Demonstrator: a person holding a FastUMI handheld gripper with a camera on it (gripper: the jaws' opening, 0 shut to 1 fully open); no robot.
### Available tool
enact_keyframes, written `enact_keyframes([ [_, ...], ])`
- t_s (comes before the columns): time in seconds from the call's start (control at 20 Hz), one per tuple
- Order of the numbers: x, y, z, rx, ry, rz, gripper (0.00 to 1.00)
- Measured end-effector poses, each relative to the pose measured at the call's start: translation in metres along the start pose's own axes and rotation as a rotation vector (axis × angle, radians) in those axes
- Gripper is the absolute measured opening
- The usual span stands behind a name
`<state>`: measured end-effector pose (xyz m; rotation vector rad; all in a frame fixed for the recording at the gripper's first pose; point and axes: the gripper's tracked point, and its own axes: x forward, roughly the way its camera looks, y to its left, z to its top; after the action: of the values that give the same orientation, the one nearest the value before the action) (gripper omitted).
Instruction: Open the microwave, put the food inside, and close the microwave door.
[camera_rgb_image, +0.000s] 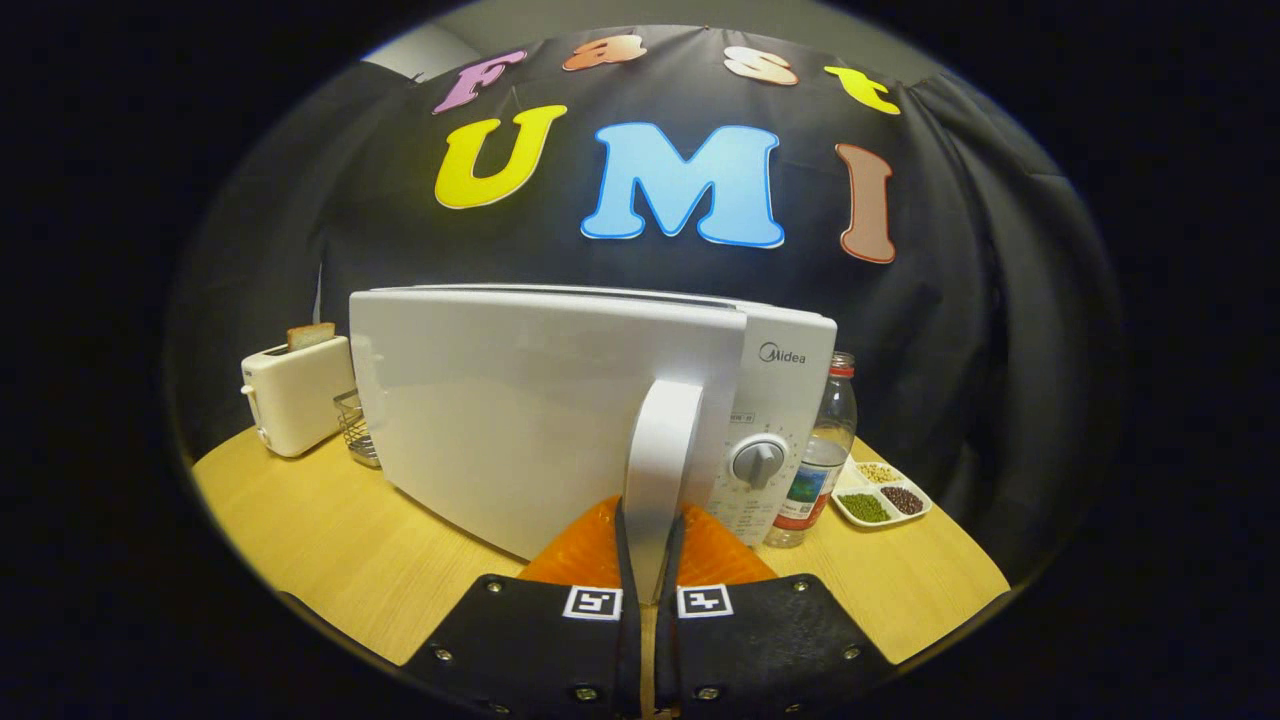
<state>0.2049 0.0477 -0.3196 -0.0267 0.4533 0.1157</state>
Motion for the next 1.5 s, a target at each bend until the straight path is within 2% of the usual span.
enact_keyframes([
  [0.2,-0.031,0.019,-0.007,0.014,0.026,0.045,0.07],
  [0.35,-0.055,0.039,-0.013,0.009,0.044,0.086,0.12],
  [0.4,-0.063,0.046,-0.016,-0.008,0.048,0.097,0.18],
  [0.5,-0.076,0.057,-0.021,-0.041,0.062,0.111,0.21],
  [0.8,-0.110,0.084,-0.040,-0.034,0.128,0.117,0.22],
  [1.5,-0.163,0.151,-0.046,-0.063,0.133,0.157,0.23],
])
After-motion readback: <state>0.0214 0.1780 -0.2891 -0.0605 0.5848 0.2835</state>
